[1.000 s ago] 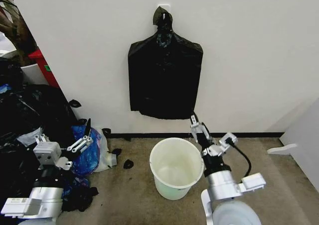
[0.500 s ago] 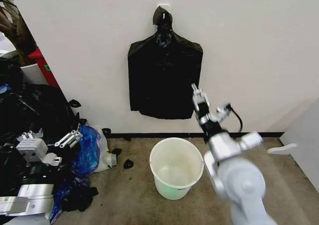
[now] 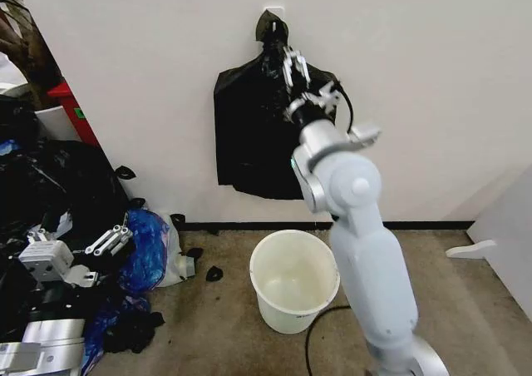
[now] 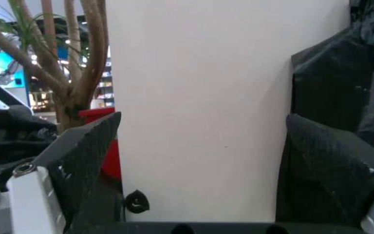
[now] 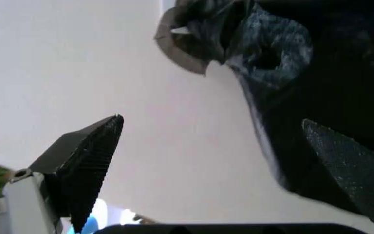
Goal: Place the garbage bag over the trash bin.
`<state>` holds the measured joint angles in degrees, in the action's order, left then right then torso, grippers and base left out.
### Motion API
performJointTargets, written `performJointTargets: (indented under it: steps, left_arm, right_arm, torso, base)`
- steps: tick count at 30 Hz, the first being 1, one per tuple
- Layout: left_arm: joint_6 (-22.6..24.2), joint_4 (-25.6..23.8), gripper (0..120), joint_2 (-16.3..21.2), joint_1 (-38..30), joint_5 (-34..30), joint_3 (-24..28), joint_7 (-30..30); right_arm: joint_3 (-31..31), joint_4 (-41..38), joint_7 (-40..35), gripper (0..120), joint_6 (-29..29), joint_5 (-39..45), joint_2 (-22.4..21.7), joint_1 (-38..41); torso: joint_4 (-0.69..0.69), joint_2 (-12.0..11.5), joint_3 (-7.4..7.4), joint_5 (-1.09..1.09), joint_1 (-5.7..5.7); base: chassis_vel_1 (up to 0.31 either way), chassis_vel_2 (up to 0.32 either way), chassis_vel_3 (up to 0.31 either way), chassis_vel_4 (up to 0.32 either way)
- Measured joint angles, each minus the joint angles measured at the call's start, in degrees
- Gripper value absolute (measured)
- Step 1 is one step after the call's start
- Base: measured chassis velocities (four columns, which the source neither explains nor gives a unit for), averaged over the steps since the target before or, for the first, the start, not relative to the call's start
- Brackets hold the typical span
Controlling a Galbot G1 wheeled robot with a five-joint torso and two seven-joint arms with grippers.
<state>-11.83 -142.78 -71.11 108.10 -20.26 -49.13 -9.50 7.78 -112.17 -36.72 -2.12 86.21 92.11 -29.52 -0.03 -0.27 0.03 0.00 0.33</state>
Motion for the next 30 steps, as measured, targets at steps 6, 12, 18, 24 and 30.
performJointTargets:
  steps: [6, 12, 18, 24, 30]
  left_arm:
    - [0.01, -0.36, 100, -0.40, -0.04, -0.01, 0.14, -0.59]
    - [0.13, -0.44, 100, -1.51, -0.11, -0.53, 0.73, -1.50]
    - [0.15, -0.45, 100, -1.99, -0.09, -0.55, 0.78, -1.52]
    - [0.15, -0.49, 100, -2.36, -0.11, -0.10, 0.90, -1.43]
    - [0.15, -0.50, 100, -2.49, -0.12, 0.06, 0.88, -1.36]
  right_arm:
    - [-0.58, 4.81, 0.16, 100, -0.23, -3.38, 0.00, 2.80]
    - [-0.36, 7.35, -0.52, 100, 0.35, -3.76, 0.02, 4.36]
    - [0.43, 10.32, 0.37, 99, 0.27, -4.16, 0.02, 5.35]
    - [0.73, 11.92, 2.18, 93, 0.24, -4.34, 0.18, 6.31]
    - [0.83, 12.89, 3.22, 80, 0.25, -4.21, 0.12, 7.35]
  torso:
    - [-0.01, 0.00, 0.00, 0.01, 0.00]
    - [-0.01, 0.00, 0.00, 0.01, 0.00]
    - [-0.01, 0.00, 0.00, 0.01, 0.00]
    - [0.00, 0.00, 0.00, 0.01, 0.00]
    - [0.00, 0.00, 0.00, 0.01, -0.01]
  base:
    - [0.000, 0.000, 0.000, 0.000]
    - [0.000, 0.000, 0.000, 0.000]
    - [0.000, 0.000, 0.000, 0.000]
    - [0.000, 0.000, 0.000, 0.000]
    - [0.000, 0.000, 0.000, 0.000]
